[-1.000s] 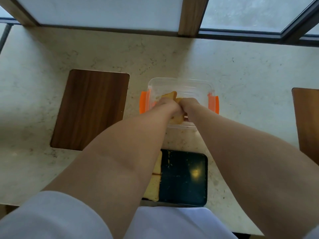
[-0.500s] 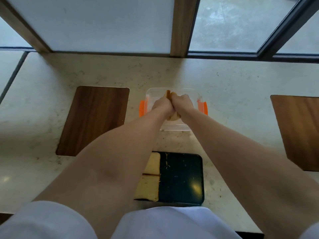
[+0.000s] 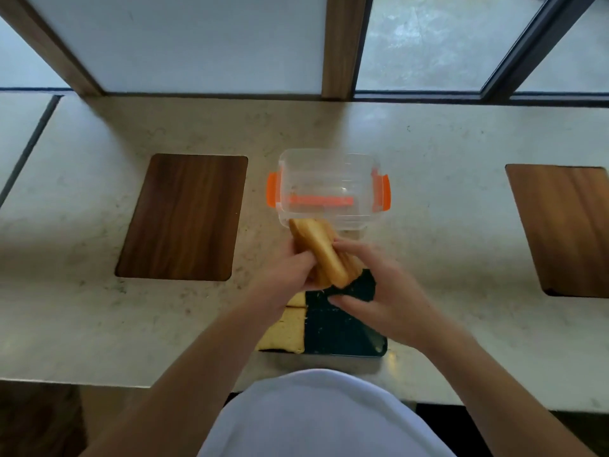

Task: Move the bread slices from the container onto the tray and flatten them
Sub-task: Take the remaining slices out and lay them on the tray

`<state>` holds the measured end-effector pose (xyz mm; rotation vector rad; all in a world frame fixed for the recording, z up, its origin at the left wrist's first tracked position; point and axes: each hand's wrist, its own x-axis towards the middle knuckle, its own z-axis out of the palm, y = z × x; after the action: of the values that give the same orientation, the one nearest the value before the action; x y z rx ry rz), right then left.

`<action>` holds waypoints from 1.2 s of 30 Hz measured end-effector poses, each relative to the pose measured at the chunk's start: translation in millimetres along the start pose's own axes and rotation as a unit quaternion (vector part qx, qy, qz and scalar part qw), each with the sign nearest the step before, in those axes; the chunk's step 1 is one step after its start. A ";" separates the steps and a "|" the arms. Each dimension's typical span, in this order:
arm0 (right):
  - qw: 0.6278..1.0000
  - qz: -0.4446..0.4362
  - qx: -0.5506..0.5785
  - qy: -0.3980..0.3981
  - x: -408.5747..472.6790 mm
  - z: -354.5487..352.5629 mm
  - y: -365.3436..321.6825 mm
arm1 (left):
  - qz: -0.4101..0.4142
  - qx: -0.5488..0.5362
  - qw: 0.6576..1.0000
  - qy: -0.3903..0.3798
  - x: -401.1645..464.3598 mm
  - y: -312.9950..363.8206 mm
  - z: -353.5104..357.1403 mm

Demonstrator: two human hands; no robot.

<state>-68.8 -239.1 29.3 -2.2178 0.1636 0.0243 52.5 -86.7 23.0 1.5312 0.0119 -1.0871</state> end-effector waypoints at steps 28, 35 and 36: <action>0.811 0.496 0.282 0.129 -15.0 69.9 137.5 | -0.180 0.109 0.975 0.077 0.4 -109.2 -10.7; 0.930 0.350 -0.073 0.086 -20.9 73.8 137.0 | -0.166 0.088 0.979 0.079 14.7 -94.8 -14.0; 0.934 0.332 -0.105 0.076 -22.5 74.8 136.7 | -0.164 0.082 0.980 0.080 17.1 -92.3 -14.1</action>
<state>-105.4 -259.2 -122.5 -2.2717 1.0317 0.2505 19.2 -57.1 -60.8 1.8065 0.3004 -1.2434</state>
